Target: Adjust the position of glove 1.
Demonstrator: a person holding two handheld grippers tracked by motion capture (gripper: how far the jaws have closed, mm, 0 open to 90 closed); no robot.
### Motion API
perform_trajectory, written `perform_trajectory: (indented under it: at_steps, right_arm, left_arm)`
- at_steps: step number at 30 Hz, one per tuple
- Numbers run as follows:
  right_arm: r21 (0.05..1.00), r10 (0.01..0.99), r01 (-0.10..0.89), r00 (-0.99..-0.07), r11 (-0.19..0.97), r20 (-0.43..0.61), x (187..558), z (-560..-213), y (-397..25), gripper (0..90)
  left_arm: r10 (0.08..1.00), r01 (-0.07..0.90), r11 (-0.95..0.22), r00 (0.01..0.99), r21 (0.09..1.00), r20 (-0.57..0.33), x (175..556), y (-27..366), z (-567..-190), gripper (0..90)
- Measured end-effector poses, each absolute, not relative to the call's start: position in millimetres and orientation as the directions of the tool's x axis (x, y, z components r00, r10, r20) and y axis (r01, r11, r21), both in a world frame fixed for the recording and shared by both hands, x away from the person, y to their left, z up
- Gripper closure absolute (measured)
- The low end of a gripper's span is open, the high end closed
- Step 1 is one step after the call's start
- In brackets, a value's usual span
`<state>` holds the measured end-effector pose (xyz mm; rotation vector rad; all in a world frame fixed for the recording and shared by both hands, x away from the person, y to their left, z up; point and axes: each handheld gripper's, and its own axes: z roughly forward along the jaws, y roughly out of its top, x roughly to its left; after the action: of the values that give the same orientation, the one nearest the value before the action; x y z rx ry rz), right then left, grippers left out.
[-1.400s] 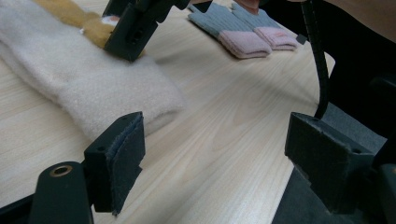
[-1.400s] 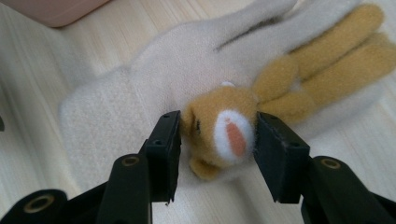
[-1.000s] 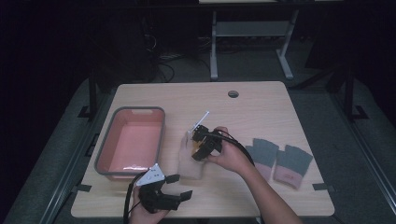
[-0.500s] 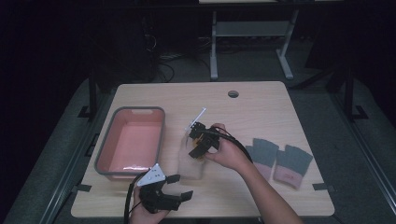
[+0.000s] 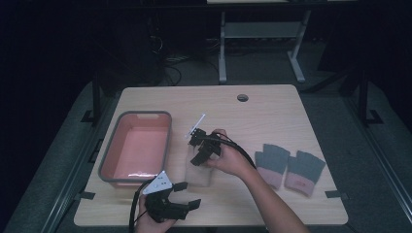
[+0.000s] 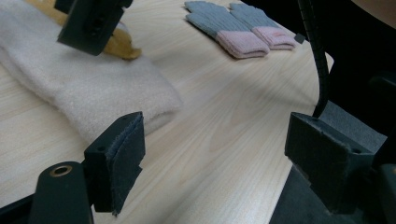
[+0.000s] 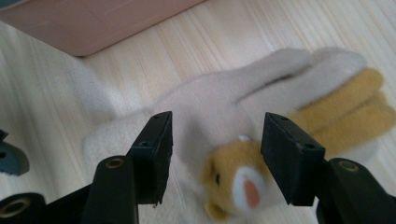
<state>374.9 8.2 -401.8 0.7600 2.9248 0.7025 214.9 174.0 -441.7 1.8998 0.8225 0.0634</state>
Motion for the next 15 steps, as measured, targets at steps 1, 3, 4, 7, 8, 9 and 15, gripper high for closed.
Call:
perform_trajectory:
  at_steps: [1,3,4,7,8,9,15]
  right_arm:
    - [0.437,0.468,0.449,-0.881,0.780,0.069,375.1,-402.4,10.6,43.6]
    - [0.434,0.461,0.443,-0.884,0.784,0.070,375.8,-403.8,15.1,43.6]
    - [0.435,0.460,0.440,-0.886,0.786,0.066,376.1,-404.9,17.3,42.8]
    - [0.431,0.454,0.431,-0.889,0.793,0.053,375.6,-408.0,23.3,40.7]
    - [0.431,0.454,0.428,-0.890,0.794,0.047,375.4,-409.0,25.0,40.5]
    - [0.431,0.453,0.425,-0.891,0.796,0.041,375.4,-409.9,26.4,40.0]
    - [0.404,0.433,0.393,-0.901,0.826,-0.007,376.1,-419.6,32.8,38.3]
  left_arm:
    - [0.566,0.513,-0.246,0.765,0.822,-0.307,214.8,174.0,-441.6,20.2]
    - [0.571,0.519,-0.242,0.759,0.820,-0.312,213.9,173.6,-441.2,20.3]
    - [0.569,0.515,-0.241,0.761,0.822,-0.310,214.2,174.0,-441.1,20.2]
    - [0.569,0.517,-0.243,0.761,0.820,-0.311,214.2,174.4,-440.7,20.3]
    - [0.570,0.518,-0.246,0.761,0.819,-0.310,214.4,174.6,-440.7,20.2]
    - [0.570,0.518,-0.246,0.761,0.819,-0.310,214.4,174.5,-441.0,20.2]
    - [0.570,0.515,-0.245,0.762,0.822,-0.307,214.1,174.6,-440.4,20.3]
